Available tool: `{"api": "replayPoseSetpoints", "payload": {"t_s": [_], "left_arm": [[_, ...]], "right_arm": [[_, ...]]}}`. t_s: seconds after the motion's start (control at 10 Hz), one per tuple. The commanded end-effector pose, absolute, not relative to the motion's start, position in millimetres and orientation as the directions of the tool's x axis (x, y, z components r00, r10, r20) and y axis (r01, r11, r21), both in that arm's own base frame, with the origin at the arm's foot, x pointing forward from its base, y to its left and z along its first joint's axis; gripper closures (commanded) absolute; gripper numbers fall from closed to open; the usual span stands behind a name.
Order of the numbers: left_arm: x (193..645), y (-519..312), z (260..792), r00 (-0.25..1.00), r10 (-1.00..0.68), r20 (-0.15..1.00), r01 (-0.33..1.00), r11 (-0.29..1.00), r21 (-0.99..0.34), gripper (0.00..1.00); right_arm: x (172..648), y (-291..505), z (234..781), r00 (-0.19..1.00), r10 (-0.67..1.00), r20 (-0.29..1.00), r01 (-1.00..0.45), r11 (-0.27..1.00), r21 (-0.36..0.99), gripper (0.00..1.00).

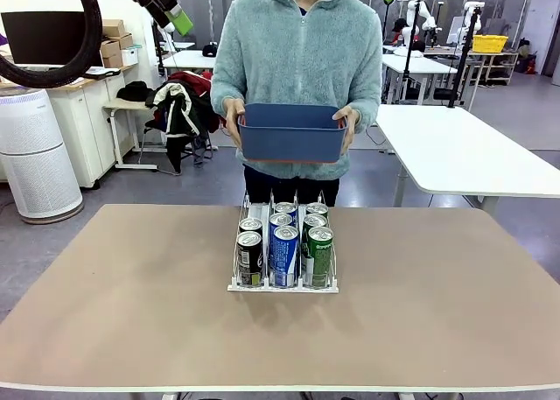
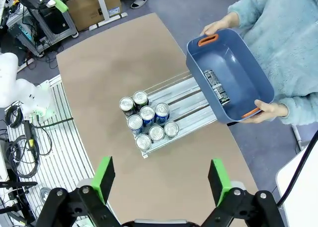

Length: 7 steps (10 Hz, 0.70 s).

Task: Fill the beverage cans into the dispenser.
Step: Pick up the Pepsi coke handed by the human.

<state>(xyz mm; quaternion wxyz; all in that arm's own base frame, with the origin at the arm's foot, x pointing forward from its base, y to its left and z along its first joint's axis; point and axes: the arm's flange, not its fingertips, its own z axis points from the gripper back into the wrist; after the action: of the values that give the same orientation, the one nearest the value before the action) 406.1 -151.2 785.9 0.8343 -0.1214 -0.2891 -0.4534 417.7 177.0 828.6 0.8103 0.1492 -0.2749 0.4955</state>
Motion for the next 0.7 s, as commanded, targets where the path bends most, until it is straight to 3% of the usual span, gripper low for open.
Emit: {"api": "replayPoseSetpoints", "payload": {"t_s": [0.0, 0.6], "left_arm": [[406.0, -149.6, 784.4, 0.42, -0.684, 0.596, 0.829, 0.557, 0.054, 0.06], [406.0, -149.6, 784.4, 0.42, -0.684, 0.596, 0.829, 0.557, 0.054, 0.06]], "right_arm": [[414.5, 179.1, 828.1, 0.377, 0.697, 0.61, -0.862, 0.504, -0.043, 0.0], [416.9, 175.6, 833.5, 0.365, 0.705, 0.608, -0.875, 0.483, -0.035, 0.0]]}}
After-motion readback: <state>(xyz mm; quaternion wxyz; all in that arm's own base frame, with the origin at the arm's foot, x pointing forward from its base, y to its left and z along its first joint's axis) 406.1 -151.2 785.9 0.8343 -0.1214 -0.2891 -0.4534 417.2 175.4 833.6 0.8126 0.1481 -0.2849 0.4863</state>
